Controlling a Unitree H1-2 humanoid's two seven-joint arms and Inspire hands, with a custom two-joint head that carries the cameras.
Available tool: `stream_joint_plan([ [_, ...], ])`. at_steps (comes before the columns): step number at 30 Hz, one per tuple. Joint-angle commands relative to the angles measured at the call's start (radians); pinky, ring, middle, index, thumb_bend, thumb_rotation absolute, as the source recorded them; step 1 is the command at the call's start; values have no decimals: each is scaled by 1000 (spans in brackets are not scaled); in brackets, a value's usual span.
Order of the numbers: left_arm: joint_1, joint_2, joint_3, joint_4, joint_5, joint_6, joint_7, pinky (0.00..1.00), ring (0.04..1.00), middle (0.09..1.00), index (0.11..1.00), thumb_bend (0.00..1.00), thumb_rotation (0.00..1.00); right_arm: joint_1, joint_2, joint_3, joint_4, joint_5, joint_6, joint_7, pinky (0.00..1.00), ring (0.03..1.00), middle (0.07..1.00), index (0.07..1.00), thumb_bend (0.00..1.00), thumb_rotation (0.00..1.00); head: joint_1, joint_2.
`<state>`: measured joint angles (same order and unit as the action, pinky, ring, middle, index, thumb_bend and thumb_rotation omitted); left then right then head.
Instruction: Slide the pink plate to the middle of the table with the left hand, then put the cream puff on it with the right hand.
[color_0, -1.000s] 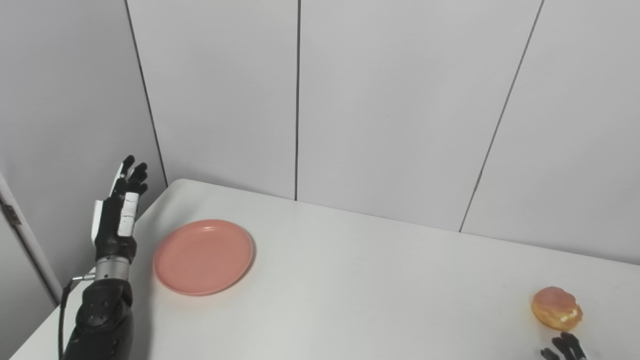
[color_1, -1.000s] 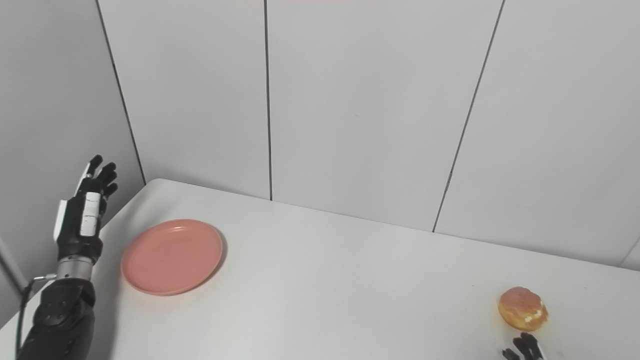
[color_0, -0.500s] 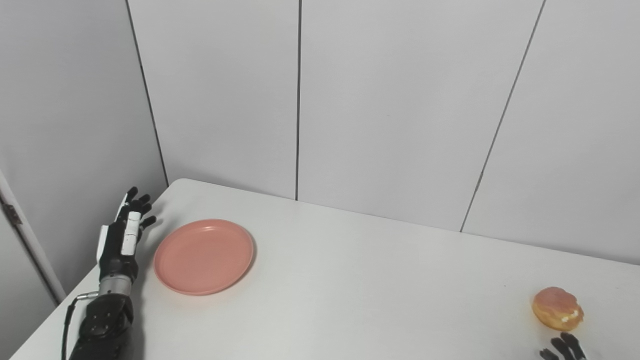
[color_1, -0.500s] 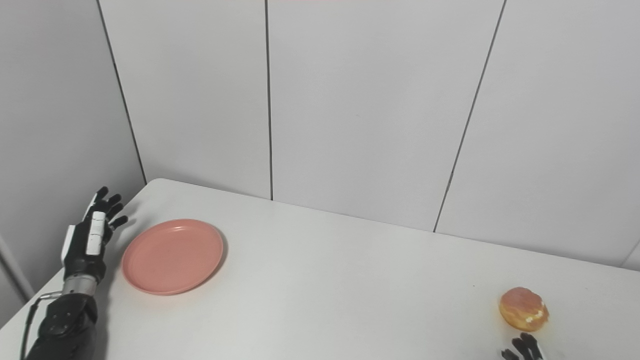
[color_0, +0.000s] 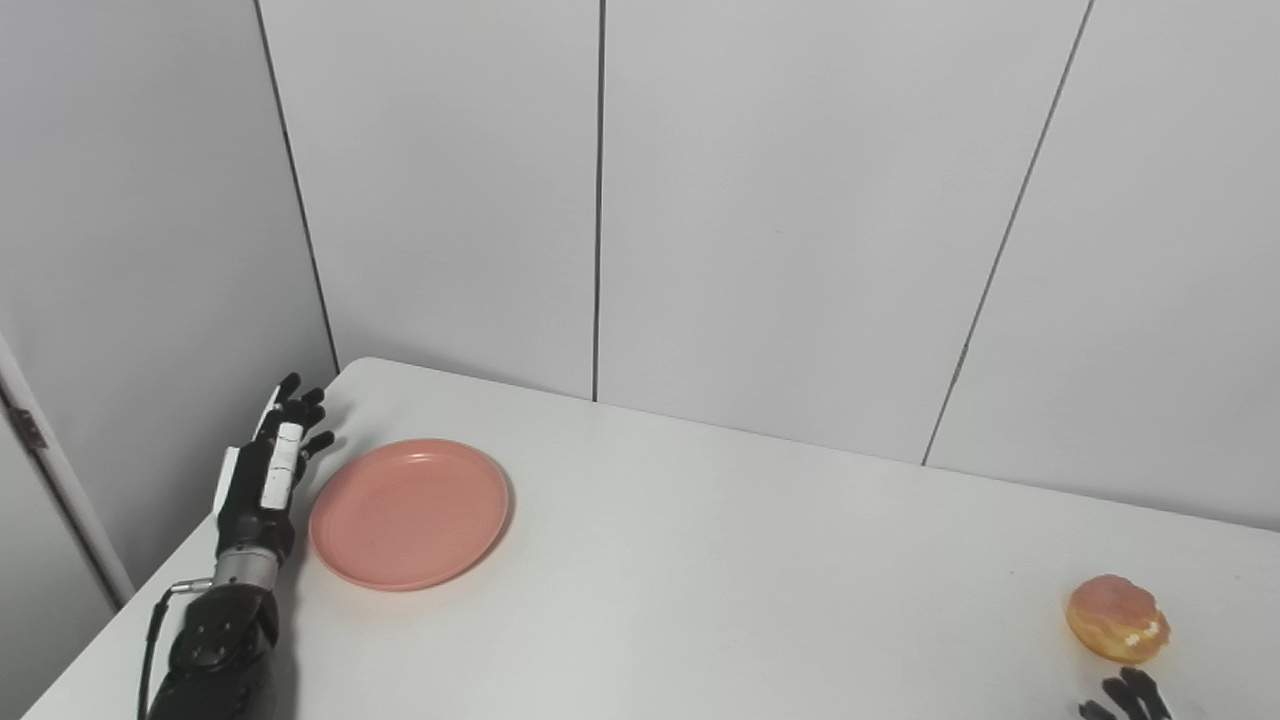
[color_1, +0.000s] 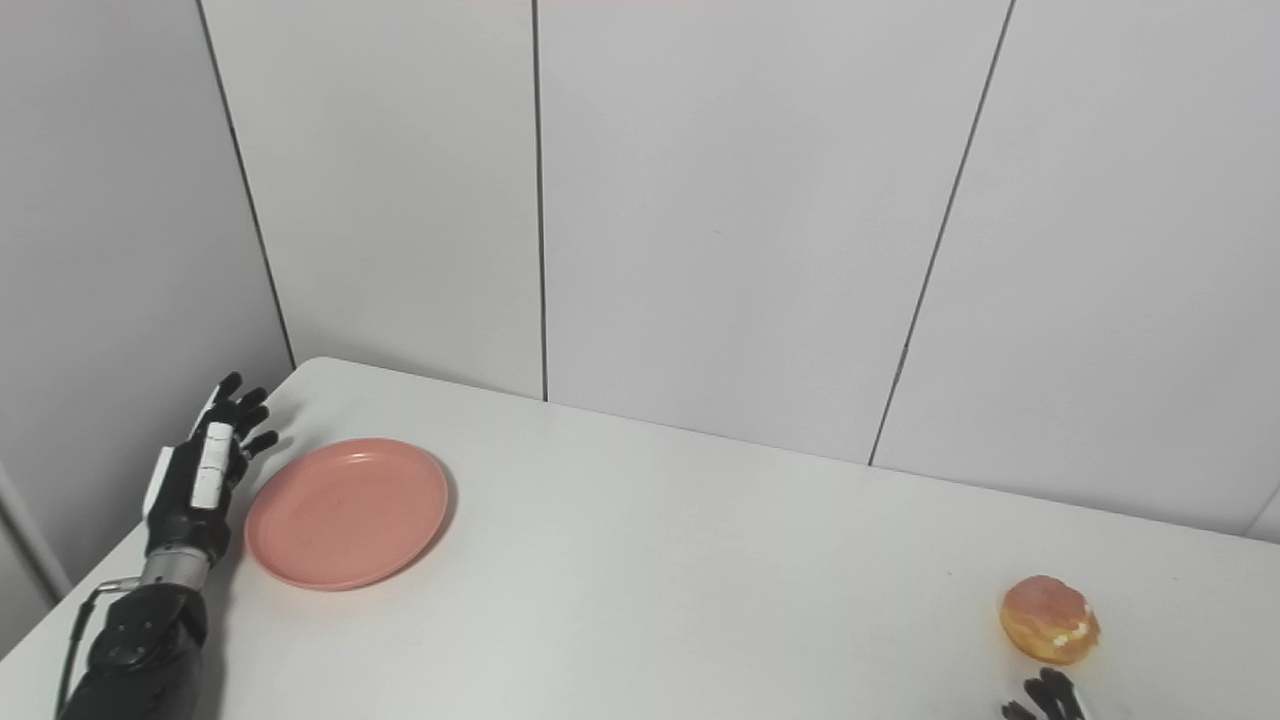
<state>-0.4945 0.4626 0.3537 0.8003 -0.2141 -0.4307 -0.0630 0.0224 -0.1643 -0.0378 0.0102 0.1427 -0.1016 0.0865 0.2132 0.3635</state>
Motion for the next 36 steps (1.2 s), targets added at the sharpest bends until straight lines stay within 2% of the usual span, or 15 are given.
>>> stream_joint_plan([
  [1, -30, 22, -13, -32, -1, -7, -14, 903, 931, 913, 950, 1000, 919, 67, 10, 31, 25, -10, 94, 26, 849, 875, 932, 933, 759, 1000, -1, 1],
  [7, -23, 35, -47, -62, 4, 57, -28, 932, 945, 913, 968, 1000, 950, 68, 7, 37, 23, -10, 92, 21, 850, 874, 925, 926, 778, 1000, -4, 8],
  [11, -24, 47, -55, -70, 6, 97, -35, 914, 947, 914, 969, 1000, 942, 70, 5, 40, 20, -13, 93, 18, 847, 872, 927, 930, 783, 1000, -5, 11],
  [15, -32, 63, -64, -70, 36, 140, -10, 922, 933, 911, 958, 1000, 935, 72, 2, 43, 18, -11, 90, 21, 851, 871, 926, 933, 775, 1000, -7, 15],
  [16, -34, 65, -65, -68, 43, 146, -4, 905, 920, 903, 949, 1000, 935, 72, 2, 43, 18, -12, 90, 21, 850, 869, 926, 934, 773, 1000, -7, 15],
  [18, -46, 74, -65, -42, 44, 140, -11, 933, 925, 908, 949, 1000, 928, 72, 1, 44, 19, -16, 90, 18, 843, 866, 927, 935, 783, 1000, -7, 16],
  [23, -46, 77, -67, -62, 50, 157, -11, 944, 926, 915, 957, 985, 933, 74, 0, 46, 14, -21, 93, 15, 837, 862, 924, 935, 784, 1000, -7, 17],
  [25, -44, 77, -68, -71, 45, 167, -19, 959, 934, 921, 962, 995, 932, 74, 0, 46, 12, -20, 94, 15, 835, 861, 923, 935, 782, 1000, -9, 19],
  [30, -34, 67, -73, -105, 35, 202, -39, 864, 923, 907, 966, 1000, 955, 75, 1, 51, 10, -26, 91, 12, 836, 858, 925, 937, 763, 1000, -15, 20],
  [36, -21, 47, -82, -138, 1, 220, -106, 896, 944, 928, 983, 1000, 961, 76, 3, 54, 3, -25, 99, 9, 840, 860, 926, 936, 755, 1000, -17, 22],
])
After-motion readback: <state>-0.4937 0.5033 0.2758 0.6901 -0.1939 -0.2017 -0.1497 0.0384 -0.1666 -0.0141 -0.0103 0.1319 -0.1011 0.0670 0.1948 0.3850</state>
